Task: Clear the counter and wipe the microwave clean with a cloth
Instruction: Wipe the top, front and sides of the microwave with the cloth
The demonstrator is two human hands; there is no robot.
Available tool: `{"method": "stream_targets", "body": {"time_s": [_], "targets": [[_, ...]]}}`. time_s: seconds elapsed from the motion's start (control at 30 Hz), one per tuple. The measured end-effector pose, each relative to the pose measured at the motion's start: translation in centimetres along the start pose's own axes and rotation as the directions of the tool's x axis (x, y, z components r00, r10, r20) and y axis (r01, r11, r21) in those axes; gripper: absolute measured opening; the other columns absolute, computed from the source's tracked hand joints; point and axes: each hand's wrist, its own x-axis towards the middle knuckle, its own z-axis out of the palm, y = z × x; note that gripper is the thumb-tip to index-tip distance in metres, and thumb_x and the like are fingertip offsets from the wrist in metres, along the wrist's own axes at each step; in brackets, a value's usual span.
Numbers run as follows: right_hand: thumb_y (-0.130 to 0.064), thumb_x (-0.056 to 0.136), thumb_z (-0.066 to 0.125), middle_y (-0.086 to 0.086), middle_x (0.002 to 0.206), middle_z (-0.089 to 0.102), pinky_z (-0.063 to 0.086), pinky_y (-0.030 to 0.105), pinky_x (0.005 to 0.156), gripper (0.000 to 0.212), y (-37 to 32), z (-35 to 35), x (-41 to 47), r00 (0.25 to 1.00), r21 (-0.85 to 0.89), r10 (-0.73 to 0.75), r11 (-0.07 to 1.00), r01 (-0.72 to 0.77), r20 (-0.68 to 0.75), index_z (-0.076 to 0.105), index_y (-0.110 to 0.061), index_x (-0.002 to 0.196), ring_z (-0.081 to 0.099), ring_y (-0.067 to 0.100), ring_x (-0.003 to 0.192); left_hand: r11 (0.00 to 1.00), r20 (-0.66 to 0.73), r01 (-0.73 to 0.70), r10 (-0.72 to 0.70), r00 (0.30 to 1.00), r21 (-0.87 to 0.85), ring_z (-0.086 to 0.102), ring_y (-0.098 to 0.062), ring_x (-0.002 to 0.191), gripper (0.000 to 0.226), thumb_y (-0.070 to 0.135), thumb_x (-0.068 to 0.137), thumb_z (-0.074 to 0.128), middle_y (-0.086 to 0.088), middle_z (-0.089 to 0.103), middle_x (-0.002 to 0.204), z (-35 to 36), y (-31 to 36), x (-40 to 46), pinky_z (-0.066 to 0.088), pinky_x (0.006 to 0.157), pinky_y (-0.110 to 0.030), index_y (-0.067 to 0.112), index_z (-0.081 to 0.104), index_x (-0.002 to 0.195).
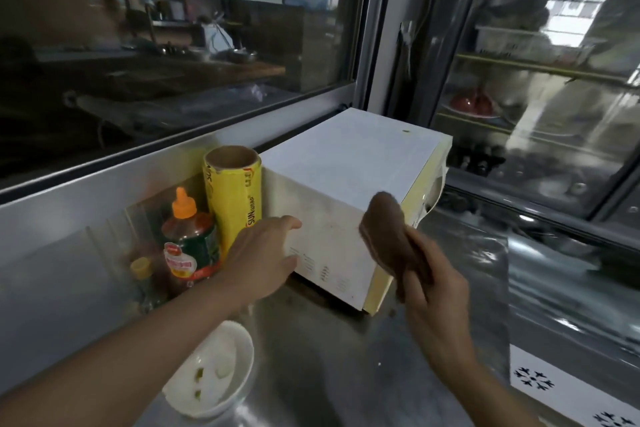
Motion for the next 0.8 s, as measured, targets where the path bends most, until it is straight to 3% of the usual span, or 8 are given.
{"method": "stream_targets", "body": {"time_s": [0.07,0.13,0.23,0.3,0.43,0.53,0.6,0.8], "targets": [[0.003,0.08,0.042,0.008,0.128,0.058,0.045,0.019,0.097,0.05,1.0,0.4,1.2,0.957,-0.269,-0.29,0.924,0.273,-0.023,0.056,-0.011,0.125,0.055,0.016,0.115,0.999,0.005,-0.043,0.043,0.999,0.026,0.043,-0.017,0.125,0.054,0.026,0.084,0.064,0.003,0.049,0.137,-0.1,-0.8,1.3,0.037,0.102,-0.032,0.026,0.043,0.134],[-0.002,0.088,0.037,0.017,0.133,0.052,0.041,0.032,0.103,0.041,2.3,1.2,2.2,0.871,-0.509,-0.476,0.722,0.468,0.125,0.06,-0.003,0.122,0.048,0.027,0.126,0.991,0.011,-0.116,0.115,0.993,0.071,0.042,-0.017,0.125,0.054,0.027,0.085,0.062,0.003,0.048,0.137,-0.1,-1.6,2.4,0.034,0.101,-0.031,0.026,0.041,0.135],[-0.006,0.086,0.032,0.014,0.138,0.048,0.023,0.043,0.115,0.048,5.0,2.8,2.5,0.774,-0.681,-0.406,0.381,0.626,0.485,0.055,-0.005,0.127,0.025,0.028,0.14,0.948,0.063,-0.252,0.244,0.968,0.193,0.036,-0.016,0.13,0.059,0.029,0.084,0.06,0.004,0.041,0.142,-0.6,-3.0,4.0,0.027,0.105,-0.032,0.025,0.036,0.138],[-0.015,0.086,0.03,0.01,0.145,0.039,0.011,0.041,0.114,0.051,6.6,3.3,2.1,0.746,-0.708,-0.295,0.244,0.663,0.596,0.044,-0.008,0.135,0.006,0.024,0.144,0.895,0.108,-0.348,0.331,0.937,0.28,0.03,-0.015,0.133,0.062,0.027,0.083,0.059,0.005,0.035,0.146,-1.0,-4.2,5.1,0.021,0.108,-0.034,0.024,0.033,0.139],[-0.038,0.097,0.027,0.01,0.147,0.036,0.02,0.045,0.112,0.051,7.2,4.0,2.6,0.786,-0.754,-0.285,0.238,0.612,0.548,0.047,-0.009,0.135,0.026,0.025,0.139,0.741,0.148,-0.498,0.488,0.86,0.451,0.032,-0.017,0.128,0.053,0.018,0.082,0.054,0.002,0.04,0.138,-2.5,-5.4,7.9,0.012,0.109,-0.034,0.02,0.038,0.132],[-0.014,0.091,0.042,0.01,0.144,0.041,0.022,0.043,0.113,0.045,7.5,4.7,4.1,0.725,-0.754,-0.439,0.148,0.64,0.53,0.042,-0.012,0.136,0.039,0.029,0.134,0.562,0.219,-0.556,0.555,0.802,0.612,0.033,-0.019,0.126,0.049,0.022,0.083,0.049,0.001,0.043,0.132,-3.3,-5.3,10.3,0.011,0.111,-0.041,0.018,0.038,0.131],[-0.005,0.083,0.047,0.01,0.148,0.035,0.015,0.042,0.115,0.059,8.2,5.2,4.4,0.708,-0.78,-0.467,0.059,0.623,0.53,0.035,-0.017,0.14,0.031,0.028,0.138,0.487,0.276,-0.555,0.531,0.801,0.675,0.037,-0.019,0.122,0.051,0.031,0.084,0.051,0.001,0.047,0.127,-3.5,-5.6,11.7,0.014,0.109,-0.042,0.018,0.037,0.131],[-0.016,0.088,0.036,-0.001,0.153,0.02,0.006,0.043,0.117,0.057,11.7,7.7,2.7,0.723,-0.818,-0.471,0.004,0.575,0.506,0.027,-0.021,0.144,0.004,0.021,0.146,0.306,0.335,-0.54,0.525,0.783,0.784,0.049,-0.019,0.108,0.053,0.047,0.082,0.048,0.006,0.057,0.112,-2.9,-6.5,12.9,0.027,0.097,-0.041,0.022,0.038,0.128]]}}
